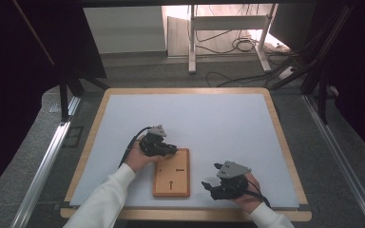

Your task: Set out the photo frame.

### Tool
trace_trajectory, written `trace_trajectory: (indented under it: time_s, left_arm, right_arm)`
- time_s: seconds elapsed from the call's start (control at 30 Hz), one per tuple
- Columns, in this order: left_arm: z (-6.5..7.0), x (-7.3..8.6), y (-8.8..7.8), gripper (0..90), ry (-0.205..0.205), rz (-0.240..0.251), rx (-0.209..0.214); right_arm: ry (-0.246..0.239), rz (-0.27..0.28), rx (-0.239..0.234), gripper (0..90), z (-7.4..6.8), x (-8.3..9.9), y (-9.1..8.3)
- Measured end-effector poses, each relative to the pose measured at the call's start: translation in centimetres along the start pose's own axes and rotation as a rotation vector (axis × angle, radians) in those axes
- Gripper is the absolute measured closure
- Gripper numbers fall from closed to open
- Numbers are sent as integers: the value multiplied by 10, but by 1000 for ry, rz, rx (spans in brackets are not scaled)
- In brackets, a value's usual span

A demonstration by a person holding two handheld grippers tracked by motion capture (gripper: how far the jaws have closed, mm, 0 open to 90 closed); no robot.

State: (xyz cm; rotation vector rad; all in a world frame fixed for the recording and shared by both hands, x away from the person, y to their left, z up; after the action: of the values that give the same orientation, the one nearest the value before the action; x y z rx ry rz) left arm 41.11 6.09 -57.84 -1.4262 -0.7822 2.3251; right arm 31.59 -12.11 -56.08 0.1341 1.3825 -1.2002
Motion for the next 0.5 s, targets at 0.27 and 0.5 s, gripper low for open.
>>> trace_trajectory:
  time_s: [0.27, 0.5]
  left_arm:
    - [-1, 0, 0, 824, -9, -2, 14]
    - [-2, -1, -1, 824, -18, -3, 30]
  right_arm:
    - [0, 9, -5, 230, -5, -4, 2]
    - [-38, 20, -29, 229, -18, -12, 4]
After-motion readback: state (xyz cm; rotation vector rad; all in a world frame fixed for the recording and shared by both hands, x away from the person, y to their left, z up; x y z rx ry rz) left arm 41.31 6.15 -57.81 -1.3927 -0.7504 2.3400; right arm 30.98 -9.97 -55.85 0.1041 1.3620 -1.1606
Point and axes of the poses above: each handheld gripper's, and its own axes: y roughly forward along the jaws, x roughly out of its underside, z roughly to its right, the point moved 9 cm from there along y, roughly forward along the jaws, and after that the axes turned 15 degrees about x, right-handed, at the moved point
